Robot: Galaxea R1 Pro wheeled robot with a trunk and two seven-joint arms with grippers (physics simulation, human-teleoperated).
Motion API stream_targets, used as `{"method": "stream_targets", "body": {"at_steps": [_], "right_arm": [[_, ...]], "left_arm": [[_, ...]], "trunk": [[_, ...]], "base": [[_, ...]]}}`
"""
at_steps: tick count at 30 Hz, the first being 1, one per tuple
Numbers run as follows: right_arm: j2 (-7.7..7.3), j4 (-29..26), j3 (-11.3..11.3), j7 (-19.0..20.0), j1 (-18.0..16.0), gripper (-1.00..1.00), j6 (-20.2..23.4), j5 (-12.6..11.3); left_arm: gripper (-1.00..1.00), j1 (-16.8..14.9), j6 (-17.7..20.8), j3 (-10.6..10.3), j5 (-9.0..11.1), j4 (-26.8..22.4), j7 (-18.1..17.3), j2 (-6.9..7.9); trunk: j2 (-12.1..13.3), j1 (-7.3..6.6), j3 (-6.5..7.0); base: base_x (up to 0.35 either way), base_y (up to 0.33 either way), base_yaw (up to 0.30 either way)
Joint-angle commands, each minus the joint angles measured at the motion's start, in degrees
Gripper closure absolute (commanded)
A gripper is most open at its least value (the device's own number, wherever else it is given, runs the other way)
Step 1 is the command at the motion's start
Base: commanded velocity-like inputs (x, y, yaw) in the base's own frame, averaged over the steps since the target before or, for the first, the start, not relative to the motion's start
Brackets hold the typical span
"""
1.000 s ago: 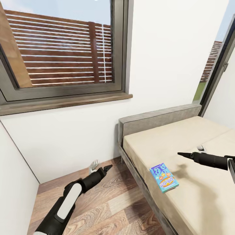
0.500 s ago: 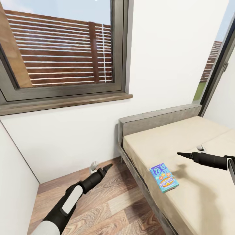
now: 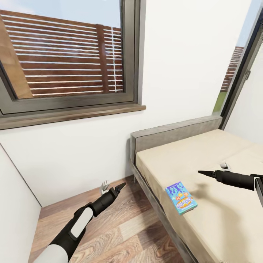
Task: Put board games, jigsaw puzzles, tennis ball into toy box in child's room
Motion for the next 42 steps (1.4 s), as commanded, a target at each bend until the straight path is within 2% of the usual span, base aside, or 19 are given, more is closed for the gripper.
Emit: {"method": "stream_targets", "body": {"at_steps": [1,14,31,42], "right_arm": [[0.04,-0.05,-0.23,0.52,-0.06,-1.0,0.5,0.6],[0.04,-0.05,-0.16,0.63,-0.06,-1.0,0.5,0.59],[0.04,-0.05,-0.07,0.61,-0.06,-1.0,0.5,0.59],[0.04,-0.05,-0.14,0.5,-0.06,-1.0,0.45,0.59]], "left_arm": [[-1.0,-0.03,0.51,-0.01,0.6,0.01,-0.03,0.01],[-1.0,-1.55,0.24,0.01,0.59,4.74,-4.56,-0.18],[-1.0,-2.35,0.21,0.01,0.91,6.87,-5.8,-0.27],[-1.0,-2.36,0.23,0.37,1.23,7.42,-7.03,0.02]], "trunk": [[-0.02,-0.01,-0.05],[-0.02,-0.01,-0.05],[-0.02,-0.01,-0.05],[-0.02,-0.01,-0.05]], "base": [[0.0,0.0,-0.163],[0.0,0.0,-0.223],[0.0,0.0,-0.256],[0.0,0.0,-0.115]]}}
